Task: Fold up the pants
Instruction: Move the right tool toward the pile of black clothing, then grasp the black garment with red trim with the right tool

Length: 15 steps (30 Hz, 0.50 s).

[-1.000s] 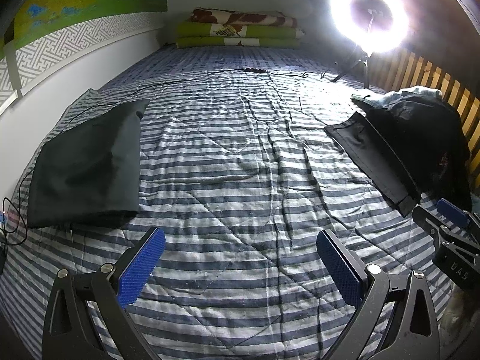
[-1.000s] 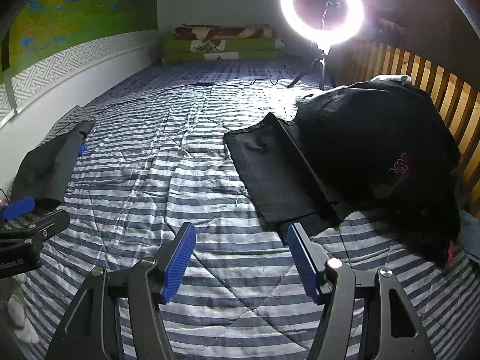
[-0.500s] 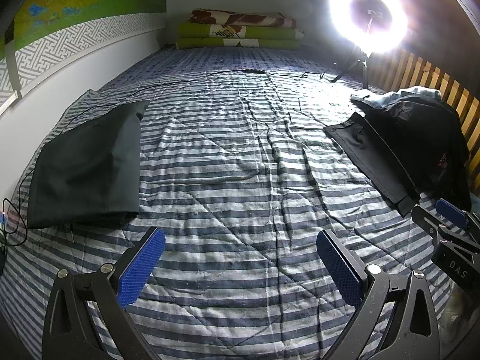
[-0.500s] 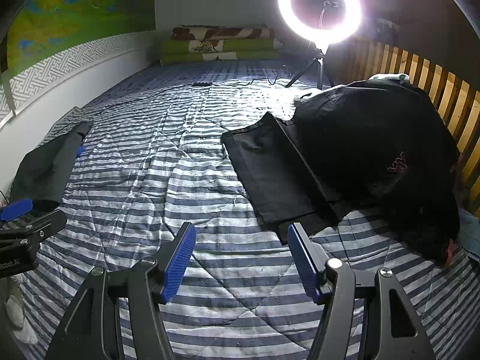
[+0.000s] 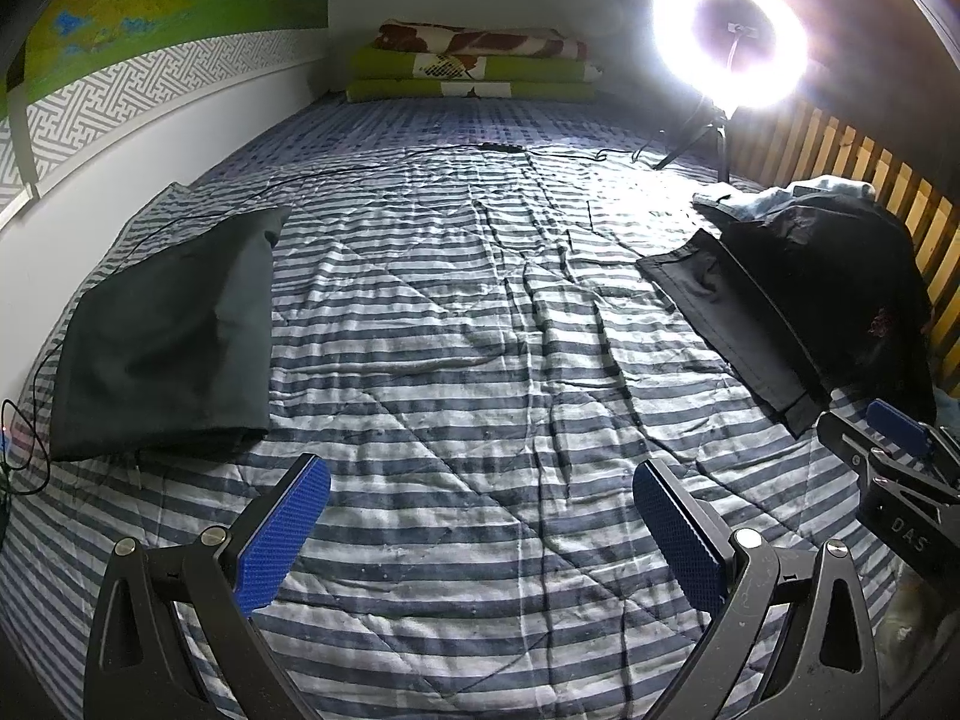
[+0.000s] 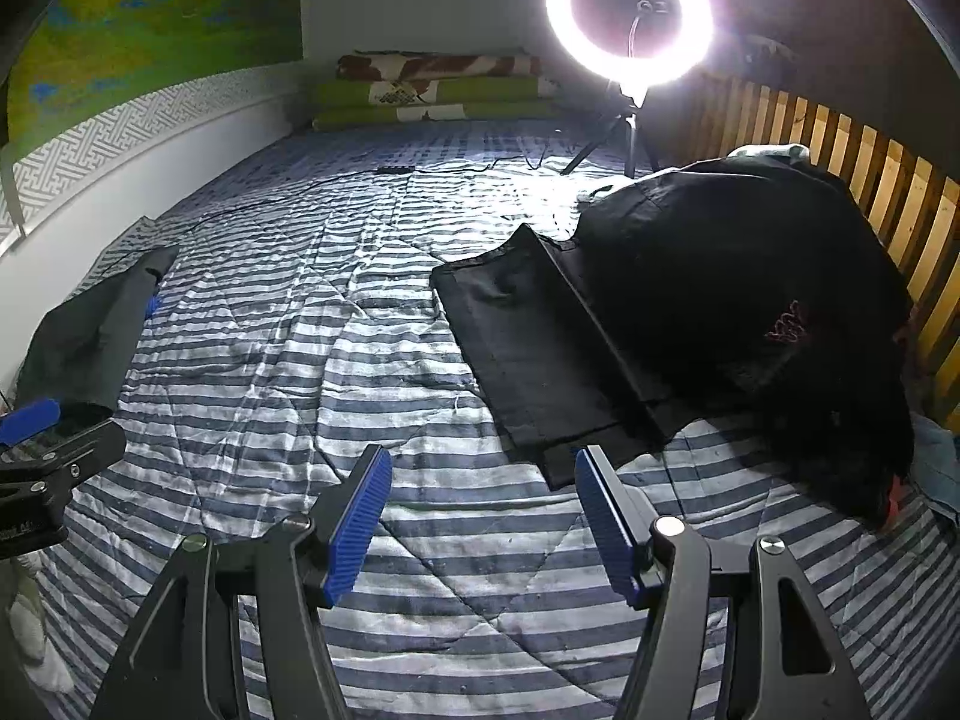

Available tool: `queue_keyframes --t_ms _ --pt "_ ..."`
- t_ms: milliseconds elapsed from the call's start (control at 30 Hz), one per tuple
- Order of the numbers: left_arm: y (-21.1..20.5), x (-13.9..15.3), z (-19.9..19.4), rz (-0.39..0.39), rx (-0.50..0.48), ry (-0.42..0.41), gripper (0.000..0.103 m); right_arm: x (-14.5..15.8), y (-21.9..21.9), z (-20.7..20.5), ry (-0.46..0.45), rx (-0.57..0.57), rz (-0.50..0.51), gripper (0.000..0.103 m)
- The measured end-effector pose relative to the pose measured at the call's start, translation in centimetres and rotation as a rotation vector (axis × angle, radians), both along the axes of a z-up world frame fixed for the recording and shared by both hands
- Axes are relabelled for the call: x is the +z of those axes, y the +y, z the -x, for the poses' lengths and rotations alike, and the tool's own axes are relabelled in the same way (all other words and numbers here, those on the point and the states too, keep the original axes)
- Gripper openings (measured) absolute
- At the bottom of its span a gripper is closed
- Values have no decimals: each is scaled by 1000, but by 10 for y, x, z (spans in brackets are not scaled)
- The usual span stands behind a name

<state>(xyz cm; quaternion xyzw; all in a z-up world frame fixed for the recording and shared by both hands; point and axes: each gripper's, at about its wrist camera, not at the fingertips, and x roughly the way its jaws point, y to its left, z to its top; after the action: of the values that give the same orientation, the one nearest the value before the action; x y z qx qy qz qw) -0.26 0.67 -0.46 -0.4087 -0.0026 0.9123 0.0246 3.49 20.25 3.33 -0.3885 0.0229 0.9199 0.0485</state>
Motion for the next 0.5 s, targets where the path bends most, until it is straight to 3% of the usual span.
queue_keyframes --t_ms 500 --pt "1 12 8 -51 2 25 102 8 22 9 30 -5 -7 60"
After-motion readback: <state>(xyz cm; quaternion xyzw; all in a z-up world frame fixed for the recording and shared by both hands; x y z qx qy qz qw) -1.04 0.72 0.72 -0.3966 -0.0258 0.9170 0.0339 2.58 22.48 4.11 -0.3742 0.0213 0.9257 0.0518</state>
